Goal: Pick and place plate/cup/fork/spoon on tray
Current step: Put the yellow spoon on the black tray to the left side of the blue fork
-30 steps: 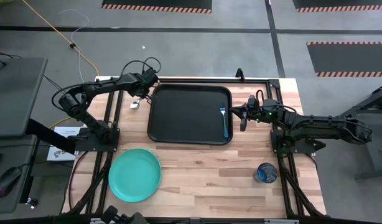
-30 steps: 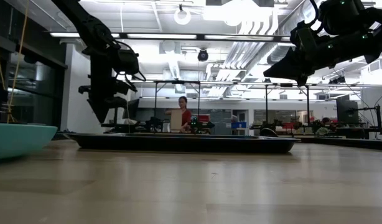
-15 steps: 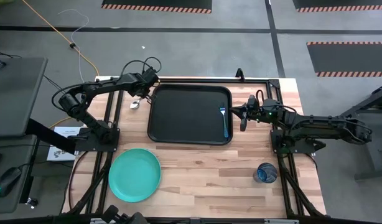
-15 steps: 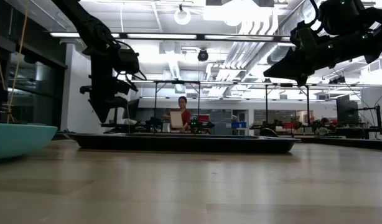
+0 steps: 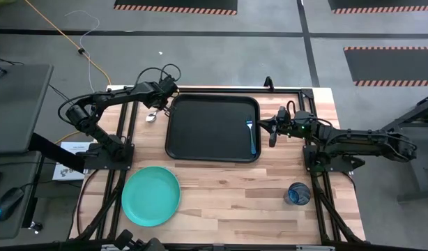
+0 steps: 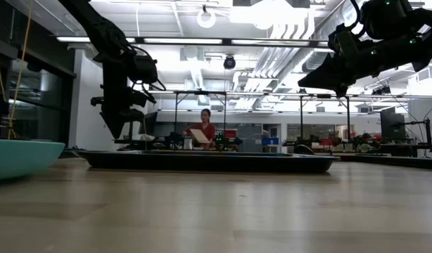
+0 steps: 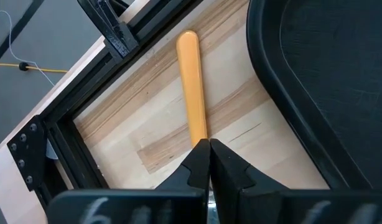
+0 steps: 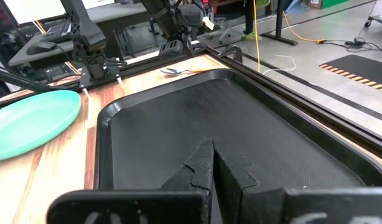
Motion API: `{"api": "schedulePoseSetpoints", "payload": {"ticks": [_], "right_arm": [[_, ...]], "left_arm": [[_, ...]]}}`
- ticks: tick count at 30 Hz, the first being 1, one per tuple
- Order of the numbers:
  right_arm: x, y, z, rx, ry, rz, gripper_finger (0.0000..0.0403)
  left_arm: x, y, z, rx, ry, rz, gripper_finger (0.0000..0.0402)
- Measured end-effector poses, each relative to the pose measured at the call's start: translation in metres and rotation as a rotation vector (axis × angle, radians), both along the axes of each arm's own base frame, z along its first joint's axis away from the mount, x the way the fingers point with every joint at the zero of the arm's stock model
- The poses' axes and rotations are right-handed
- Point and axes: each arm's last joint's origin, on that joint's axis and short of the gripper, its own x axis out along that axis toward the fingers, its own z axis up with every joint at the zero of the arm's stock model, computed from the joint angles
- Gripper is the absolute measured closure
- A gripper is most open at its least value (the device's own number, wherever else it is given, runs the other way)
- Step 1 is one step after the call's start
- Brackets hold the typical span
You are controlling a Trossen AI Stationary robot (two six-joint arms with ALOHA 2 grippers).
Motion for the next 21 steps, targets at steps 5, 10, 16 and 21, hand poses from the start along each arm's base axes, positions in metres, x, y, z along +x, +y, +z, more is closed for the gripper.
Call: {"api": "schedulePoseSetpoints", "payload": {"ticks": [5, 10, 16, 21], "right_arm": [[0.0, 0.0, -0.0001, 0.0, 0.0, 0.0, 0.0402], [0.0, 0.0, 0.0, 0.0, 0.0, 0.0, 0.0402], [0.0, 0.0, 0.0, 0.0, 0.0, 0.0, 0.0402], [0.0, 0.0, 0.0, 0.0, 0.0, 0.0, 0.0402]], "left_arm": [[0.0001, 0.0, 0.0, 0.001, -0.004, 0.007, 0.0401], [0.0002, 0.0002, 0.0001, 0.003, -0.009, 0.014, 0.0401], [0.0005, 0.0003, 0.0002, 0.006, -0.012, 0.014, 0.0401], [0.0004, 0.0003, 0.0001, 0.005, -0.011, 0.013, 0.0401]]}}
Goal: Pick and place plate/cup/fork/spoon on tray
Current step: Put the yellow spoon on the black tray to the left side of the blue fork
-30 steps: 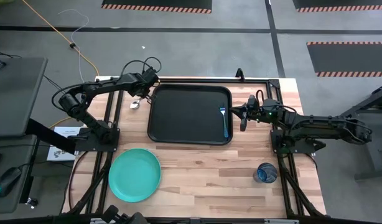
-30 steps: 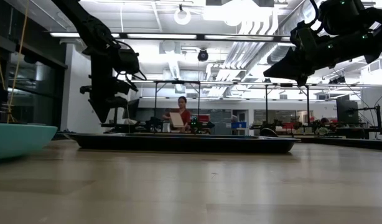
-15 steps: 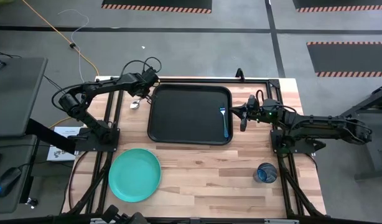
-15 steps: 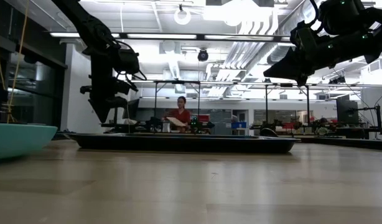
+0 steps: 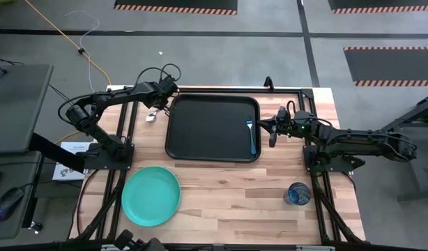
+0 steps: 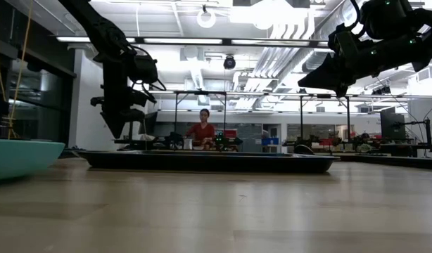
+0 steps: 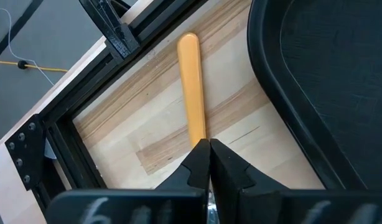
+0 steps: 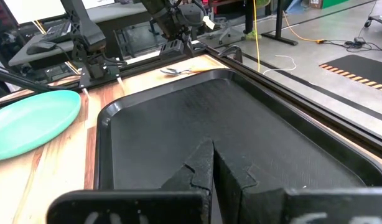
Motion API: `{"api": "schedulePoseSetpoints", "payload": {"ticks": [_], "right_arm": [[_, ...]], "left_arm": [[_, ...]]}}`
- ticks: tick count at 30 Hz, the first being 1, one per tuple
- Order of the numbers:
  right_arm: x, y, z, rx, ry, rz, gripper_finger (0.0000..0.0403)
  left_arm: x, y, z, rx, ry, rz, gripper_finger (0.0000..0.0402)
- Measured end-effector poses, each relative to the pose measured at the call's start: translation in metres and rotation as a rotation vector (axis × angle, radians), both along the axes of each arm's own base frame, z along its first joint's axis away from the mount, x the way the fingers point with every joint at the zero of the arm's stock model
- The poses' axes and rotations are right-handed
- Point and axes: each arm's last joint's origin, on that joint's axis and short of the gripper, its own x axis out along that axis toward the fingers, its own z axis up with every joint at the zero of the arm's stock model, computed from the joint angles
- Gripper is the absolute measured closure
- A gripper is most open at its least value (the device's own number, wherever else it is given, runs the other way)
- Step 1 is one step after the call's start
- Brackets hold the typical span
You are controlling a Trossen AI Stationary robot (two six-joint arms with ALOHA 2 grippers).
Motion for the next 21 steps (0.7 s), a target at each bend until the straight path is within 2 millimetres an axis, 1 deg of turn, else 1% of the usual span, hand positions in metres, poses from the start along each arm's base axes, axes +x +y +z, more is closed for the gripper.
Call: {"api": "schedulePoseSetpoints", "payload": {"ticks": [13, 18, 21], "right_arm": [[0.0, 0.0, 0.0003, -0.001, -0.003, 0.0, 0.0402], [0.0007, -0.0002, 0.0044, -0.015, -0.045, 0.0, 0.0402], [0.001, -0.0003, 0.0062, -0.021, -0.063, 0.0, 0.0402]], "left_arm": [[0.0017, 0.0006, 0.0002, -0.006, -0.029, -0.01, 0.0401], [0.0059, -0.0002, 0.0005, -0.022, -0.07, -0.048, 0.0402], [0.0077, -0.0035, 0.0038, -0.019, -0.07, -0.088, 0.0402]]}}
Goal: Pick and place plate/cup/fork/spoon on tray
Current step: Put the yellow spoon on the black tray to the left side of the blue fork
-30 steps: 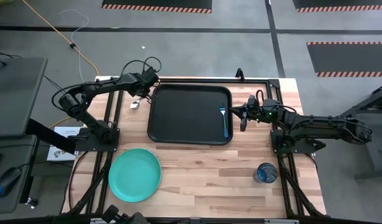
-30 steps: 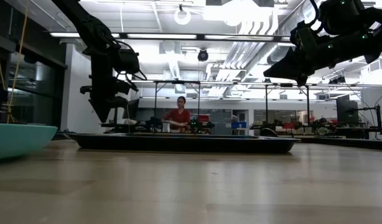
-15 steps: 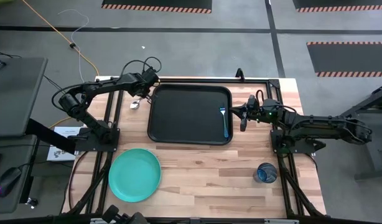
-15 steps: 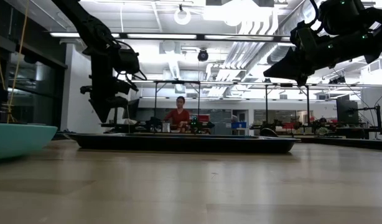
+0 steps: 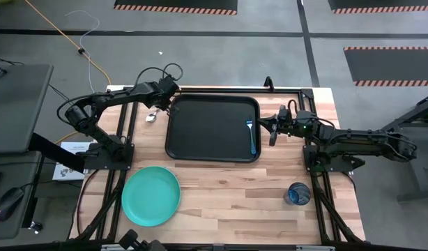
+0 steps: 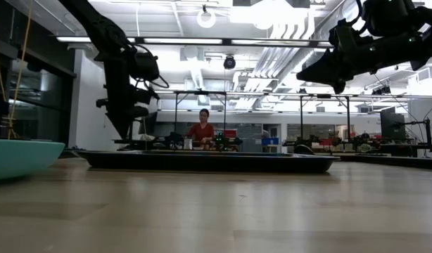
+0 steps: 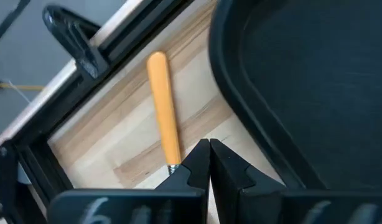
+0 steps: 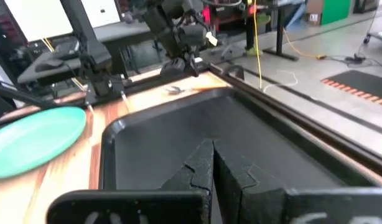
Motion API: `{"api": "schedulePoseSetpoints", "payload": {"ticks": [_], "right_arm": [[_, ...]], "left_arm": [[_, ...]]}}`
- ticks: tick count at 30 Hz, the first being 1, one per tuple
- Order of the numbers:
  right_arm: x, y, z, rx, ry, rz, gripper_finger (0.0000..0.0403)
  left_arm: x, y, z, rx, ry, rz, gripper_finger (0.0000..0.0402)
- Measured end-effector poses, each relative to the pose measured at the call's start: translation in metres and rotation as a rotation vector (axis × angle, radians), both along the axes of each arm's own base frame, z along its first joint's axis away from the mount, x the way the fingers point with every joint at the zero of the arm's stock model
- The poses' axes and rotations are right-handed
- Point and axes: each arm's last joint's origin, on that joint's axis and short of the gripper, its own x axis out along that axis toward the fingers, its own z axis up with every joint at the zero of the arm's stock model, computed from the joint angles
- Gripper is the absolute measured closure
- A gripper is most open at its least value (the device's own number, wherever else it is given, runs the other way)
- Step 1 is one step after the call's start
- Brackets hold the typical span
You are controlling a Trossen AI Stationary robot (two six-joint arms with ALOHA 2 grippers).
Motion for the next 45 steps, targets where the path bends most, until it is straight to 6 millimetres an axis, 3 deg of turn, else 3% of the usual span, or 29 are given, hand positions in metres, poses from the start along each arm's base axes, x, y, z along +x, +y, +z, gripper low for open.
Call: {"api": "schedulePoseSetpoints", "payload": {"ticks": [10, 14, 19, 29, 45], "right_arm": [[0.001, -0.001, 0.007, -0.027, -0.07, -0.011, 0.0402], [0.001, -0.001, 0.005, -0.02, -0.051, -0.011, 0.0402], [0.0, -0.001, 0.005, -0.017, -0.045, -0.011, 0.0402], [0.0, -0.001, 0.004, -0.012, -0.038, -0.011, 0.0402], [0.0, 0.0, 0.002, 0.015, -0.032, -0.01, 0.0402]], "left_arm": [[-0.007, -0.01, 0.025, 0.062, -0.042, -0.022, 0.04], [-0.013, -0.01, 0.018, -0.003, 0.014, 0.019, 0.0382], [-0.019, -0.002, 0.002, -0.071, 0.07, 0.092, 0.033], [-0.029, 0.026, -0.046, -0.204, 0.15, 0.229, 0.023], [-0.018, 0.037, -0.045, -0.216, -0.052, 0.241, 0.0232]]}}
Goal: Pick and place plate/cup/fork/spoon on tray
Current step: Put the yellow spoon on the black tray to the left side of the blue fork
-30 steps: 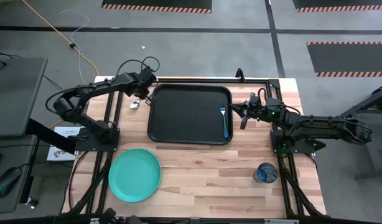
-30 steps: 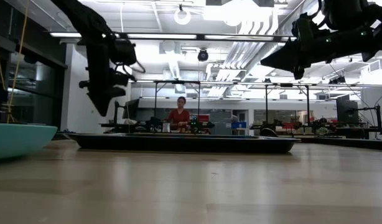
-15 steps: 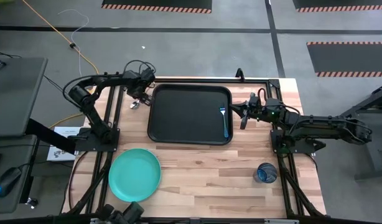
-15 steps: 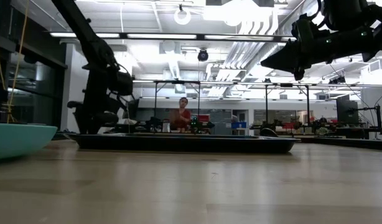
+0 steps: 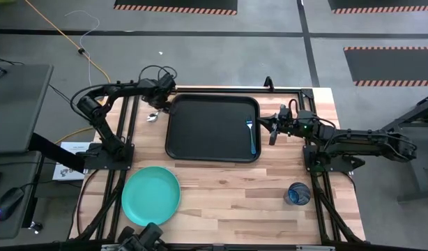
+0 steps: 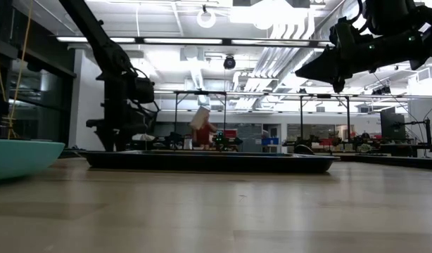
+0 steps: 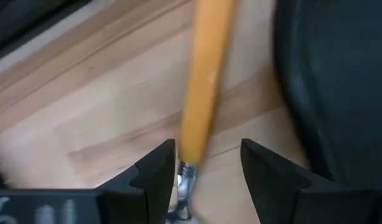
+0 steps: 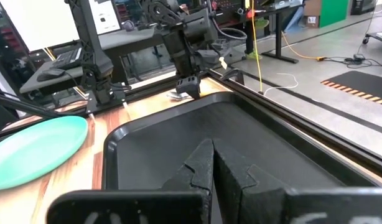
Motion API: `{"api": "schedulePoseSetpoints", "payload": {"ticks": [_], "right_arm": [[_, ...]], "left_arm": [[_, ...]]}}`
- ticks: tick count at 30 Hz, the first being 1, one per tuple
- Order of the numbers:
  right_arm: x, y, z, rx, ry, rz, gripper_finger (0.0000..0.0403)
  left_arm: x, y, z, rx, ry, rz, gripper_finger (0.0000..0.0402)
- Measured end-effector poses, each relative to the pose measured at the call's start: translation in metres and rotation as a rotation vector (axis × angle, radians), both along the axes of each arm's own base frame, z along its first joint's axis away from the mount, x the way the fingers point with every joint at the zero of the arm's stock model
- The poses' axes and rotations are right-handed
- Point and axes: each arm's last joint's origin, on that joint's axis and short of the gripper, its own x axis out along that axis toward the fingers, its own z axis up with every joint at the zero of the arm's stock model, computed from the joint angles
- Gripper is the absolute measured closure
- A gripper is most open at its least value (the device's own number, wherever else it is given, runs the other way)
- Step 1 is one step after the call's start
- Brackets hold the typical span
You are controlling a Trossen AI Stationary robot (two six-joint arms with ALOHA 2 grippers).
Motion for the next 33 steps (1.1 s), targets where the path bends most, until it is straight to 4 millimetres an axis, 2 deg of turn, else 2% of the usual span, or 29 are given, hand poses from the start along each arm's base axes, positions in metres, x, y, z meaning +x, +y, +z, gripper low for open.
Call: {"api": "schedulePoseSetpoints", "payload": {"ticks": [11, 21, 29, 33], "right_arm": [[0.0, 0.0002, -0.0003, 0.001, 0.003, 0.005, 0.0402], [0.0, 0.0003, -0.0007, 0.003, 0.007, 0.006, 0.0402], [0.0, 0.0003, -0.0007, 0.003, 0.007, 0.007, 0.0402], [-0.0001, 0.0003, -0.0016, 0.006, 0.016, 0.007, 0.0402]], "left_arm": [[0.0029, -0.0017, -0.0077, -0.035, 0.03, -0.041, 0.0283], [-0.0051, -0.0069, -0.0071, -0.054, 0.16, -0.086, 0.0312], [-0.0054, -0.007, -0.0071, -0.052, 0.174, -0.111, 0.0378], [-0.0057, -0.0067, -0.0067, -0.046, 0.178, -0.109, 0.0379]]}}
